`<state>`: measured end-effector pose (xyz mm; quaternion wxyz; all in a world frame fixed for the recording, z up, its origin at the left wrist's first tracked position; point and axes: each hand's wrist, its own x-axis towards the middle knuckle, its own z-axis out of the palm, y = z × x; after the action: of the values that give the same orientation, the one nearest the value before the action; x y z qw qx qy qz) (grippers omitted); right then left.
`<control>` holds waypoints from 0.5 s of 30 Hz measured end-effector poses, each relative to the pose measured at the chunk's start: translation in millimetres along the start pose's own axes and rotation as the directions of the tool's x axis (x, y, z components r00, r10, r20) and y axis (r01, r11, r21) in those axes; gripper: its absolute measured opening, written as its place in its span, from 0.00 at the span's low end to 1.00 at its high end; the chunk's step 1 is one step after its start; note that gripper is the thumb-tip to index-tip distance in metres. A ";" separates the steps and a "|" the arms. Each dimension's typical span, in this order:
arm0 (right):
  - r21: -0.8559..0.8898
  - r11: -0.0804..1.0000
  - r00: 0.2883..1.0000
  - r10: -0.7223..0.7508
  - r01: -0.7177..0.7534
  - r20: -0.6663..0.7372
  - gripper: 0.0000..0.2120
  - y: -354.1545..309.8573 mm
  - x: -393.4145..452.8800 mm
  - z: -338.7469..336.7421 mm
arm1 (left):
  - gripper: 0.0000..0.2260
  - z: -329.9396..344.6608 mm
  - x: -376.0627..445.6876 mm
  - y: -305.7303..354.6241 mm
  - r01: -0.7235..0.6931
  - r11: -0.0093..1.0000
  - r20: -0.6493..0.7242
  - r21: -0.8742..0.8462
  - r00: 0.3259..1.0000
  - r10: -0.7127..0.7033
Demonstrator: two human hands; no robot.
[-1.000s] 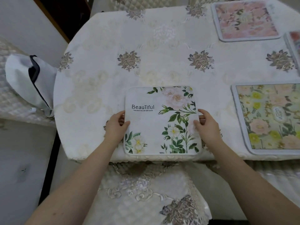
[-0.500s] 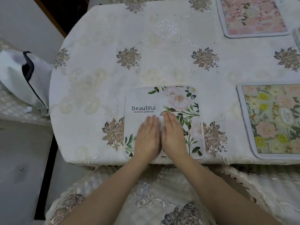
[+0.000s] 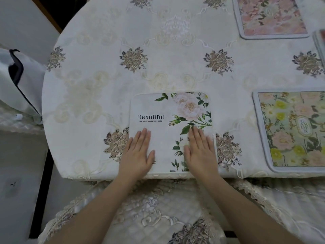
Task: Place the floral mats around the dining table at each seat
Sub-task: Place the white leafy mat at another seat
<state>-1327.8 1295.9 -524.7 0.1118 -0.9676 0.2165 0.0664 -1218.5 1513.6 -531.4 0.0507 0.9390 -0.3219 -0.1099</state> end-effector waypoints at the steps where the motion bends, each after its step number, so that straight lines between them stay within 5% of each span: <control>1: -0.015 1.000 1.000 0.012 -0.012 0.012 0.29 11.1 -1.7 -2.3 | 0.30 -2.6 -2.5 -9.5 0.014 1.000 -0.002 -0.004 1.000 -0.014; 10: -0.033 0.990 0.988 0.135 -0.138 -0.072 0.29 36.9 12.4 -21.9 | 0.24 -25.3 8.4 -34.5 -0.049 0.995 -0.151 0.089 0.986 0.063; 15: 0.095 0.994 0.992 -0.034 0.046 -0.123 0.29 -14.7 67.2 -41.0 | 0.22 -52.2 59.9 -4.0 -0.098 0.994 -0.258 -0.048 0.963 0.083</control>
<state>-1257.8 1271.6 -494.2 0.1469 -0.9674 0.2064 -0.0055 -1157.6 1481.1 -491.8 0.1250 0.9277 -0.3518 0.0049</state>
